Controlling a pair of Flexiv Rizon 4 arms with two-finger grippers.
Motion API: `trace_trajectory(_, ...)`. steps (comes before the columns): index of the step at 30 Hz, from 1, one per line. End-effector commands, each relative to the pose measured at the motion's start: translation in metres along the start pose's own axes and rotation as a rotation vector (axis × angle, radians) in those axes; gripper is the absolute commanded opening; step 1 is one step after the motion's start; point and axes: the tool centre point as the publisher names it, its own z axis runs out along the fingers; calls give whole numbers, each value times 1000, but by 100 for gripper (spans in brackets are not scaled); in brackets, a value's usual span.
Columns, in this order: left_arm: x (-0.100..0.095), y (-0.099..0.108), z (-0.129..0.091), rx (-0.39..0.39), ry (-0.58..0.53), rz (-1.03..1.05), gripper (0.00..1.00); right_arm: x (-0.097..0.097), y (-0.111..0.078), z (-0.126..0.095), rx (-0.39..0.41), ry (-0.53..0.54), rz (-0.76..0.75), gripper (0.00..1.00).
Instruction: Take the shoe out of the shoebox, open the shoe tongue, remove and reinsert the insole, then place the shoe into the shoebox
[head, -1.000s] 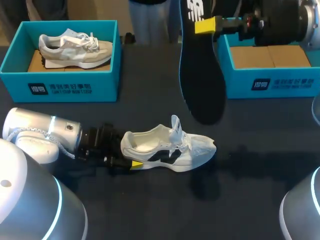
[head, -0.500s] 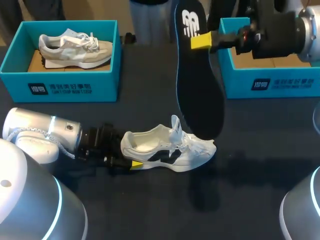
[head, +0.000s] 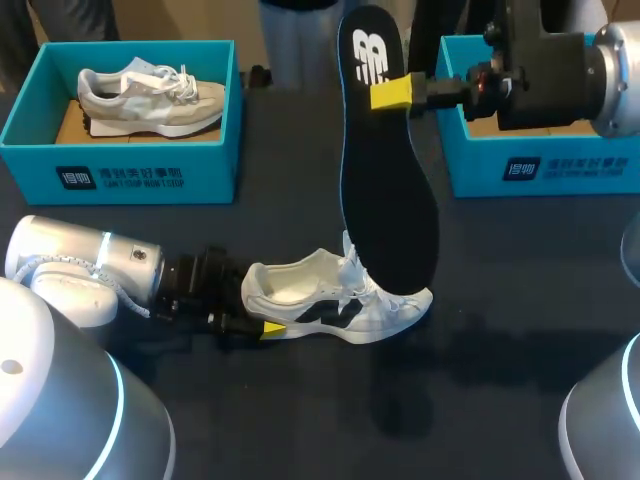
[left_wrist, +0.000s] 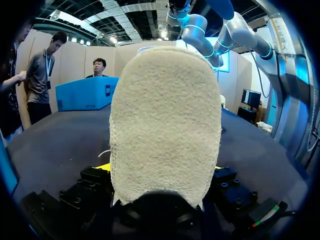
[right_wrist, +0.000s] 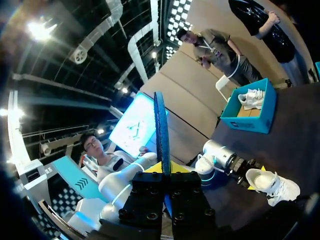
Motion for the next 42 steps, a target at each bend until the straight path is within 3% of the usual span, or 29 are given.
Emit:
trace_trajectory(1,0,3,6,-4,1,-1,0,3,-7,2,-15,5,-20,0)
trace_trajectory(27,0,3,6,-4,1,-1,0,6,-8,3,-14,-4,-25,0)
trace_trajectory(28,0,3,5,-7,2,-4,4,6,-8,3,-14,-4,-25,0)
trace_trajectory(29,0,3,4,-6,5,-5,18,6,-8,3,-14,-4,-25,0)
trace_trajectory(30,1,2,2,-5,9,-5,52,6,-8,3,-14,-4,-25,0)
trace_trajectory(31,1,2,1,-6,10,-6,100,6,-8,3,-14,-4,-25,0)
trace_trajectory(42,5,0,-12,-17,7,-27,100,6,-8,3,-14,-4,-25,0)
